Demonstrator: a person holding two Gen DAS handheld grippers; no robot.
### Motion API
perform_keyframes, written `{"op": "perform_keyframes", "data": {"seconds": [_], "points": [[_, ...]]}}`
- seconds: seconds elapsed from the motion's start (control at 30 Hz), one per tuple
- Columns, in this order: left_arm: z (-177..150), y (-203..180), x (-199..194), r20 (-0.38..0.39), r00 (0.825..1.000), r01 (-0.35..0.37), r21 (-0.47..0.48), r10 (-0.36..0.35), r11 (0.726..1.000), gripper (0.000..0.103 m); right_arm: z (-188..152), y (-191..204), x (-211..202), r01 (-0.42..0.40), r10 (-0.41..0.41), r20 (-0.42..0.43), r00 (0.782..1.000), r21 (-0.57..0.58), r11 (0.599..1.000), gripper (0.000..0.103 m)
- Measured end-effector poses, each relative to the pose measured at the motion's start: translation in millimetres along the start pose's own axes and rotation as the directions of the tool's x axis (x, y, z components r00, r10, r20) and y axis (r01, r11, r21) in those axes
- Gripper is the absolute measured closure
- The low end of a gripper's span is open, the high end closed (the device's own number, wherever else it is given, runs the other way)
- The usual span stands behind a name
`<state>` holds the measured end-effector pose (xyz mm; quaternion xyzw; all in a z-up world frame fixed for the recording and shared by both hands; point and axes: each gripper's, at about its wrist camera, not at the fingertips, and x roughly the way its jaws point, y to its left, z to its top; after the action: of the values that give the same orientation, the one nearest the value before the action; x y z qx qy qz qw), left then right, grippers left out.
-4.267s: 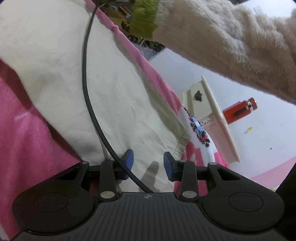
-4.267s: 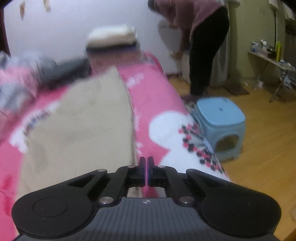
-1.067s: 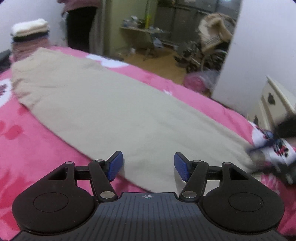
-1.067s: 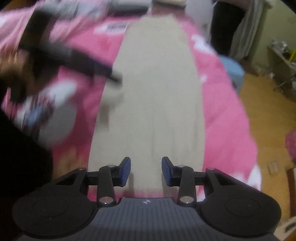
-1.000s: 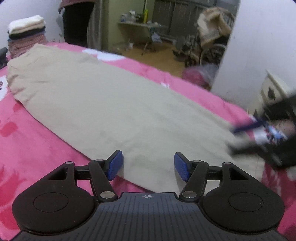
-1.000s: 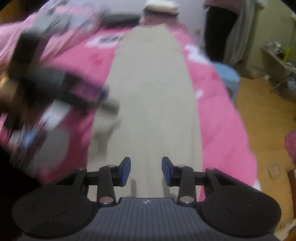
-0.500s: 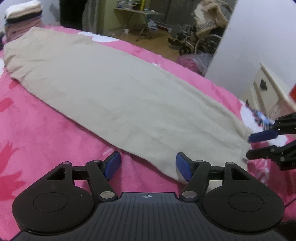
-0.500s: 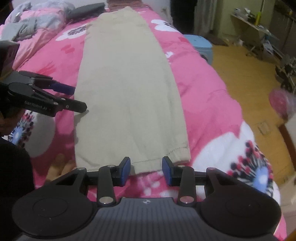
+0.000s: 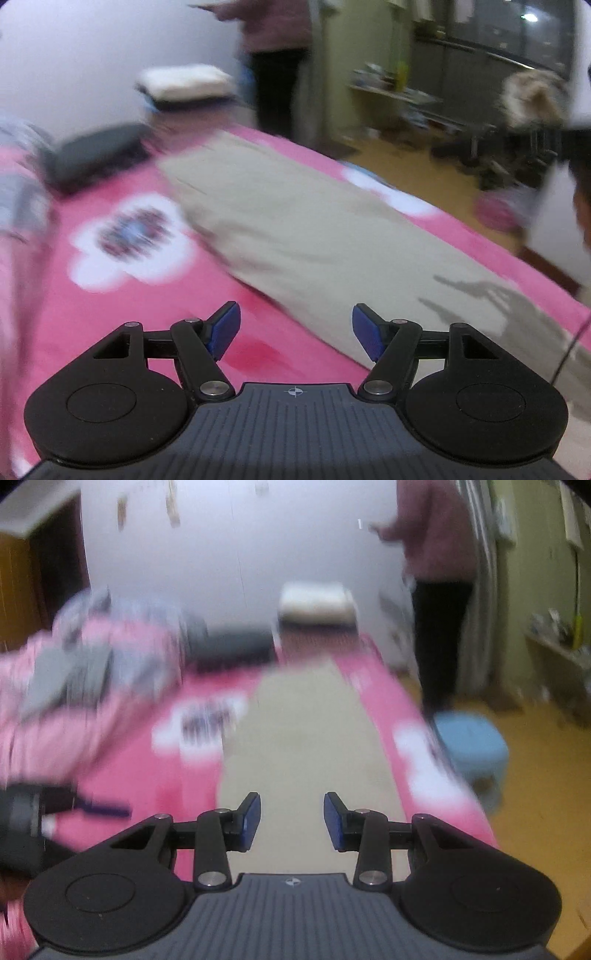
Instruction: Fold clothes
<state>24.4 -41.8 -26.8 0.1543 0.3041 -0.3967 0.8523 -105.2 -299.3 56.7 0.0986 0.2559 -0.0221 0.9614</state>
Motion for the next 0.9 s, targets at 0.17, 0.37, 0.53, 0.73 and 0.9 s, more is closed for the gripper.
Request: {"op": "perform_keyframes", "data": {"seconds": [0.17,0.37,0.53,0.73,0.9], "points": [[67.9,86.5,-1.9,0.059,0.980,-0.185,-0.095,0.191,0.978,0.036,120.6,-6.4,40.4,-0.044,0.013,0.293,0.956,0.098,0.994,0.063],[156.0,153.6,-70.1,0.151,0.932,-0.295,-0.208,0.328,0.933,0.036,237.0,-27.7,2.8,-0.071,-0.052,0.515,0.856,0.216,0.974,0.063],[197.2,160.5,-121.6,0.151,0.915,-0.349,-0.173,0.375,0.921,0.034,284.1,-49.8,-59.2,0.038,-0.154,0.601,0.785,0.200,0.979,0.062],[185.4,129.9,-96.8,-0.012,0.968,-0.249,-0.154,0.251,0.956,0.033,274.3,-74.4,-92.4,0.183,-0.224,0.517,0.826,0.131,0.974,0.058],[144.9,83.6,-8.8,-0.164,0.986,-0.056,-0.223,0.019,0.973,0.033,216.6,-80.5,-40.0,0.277,-0.262,0.246,0.933,-0.028,0.960,0.058]]}}
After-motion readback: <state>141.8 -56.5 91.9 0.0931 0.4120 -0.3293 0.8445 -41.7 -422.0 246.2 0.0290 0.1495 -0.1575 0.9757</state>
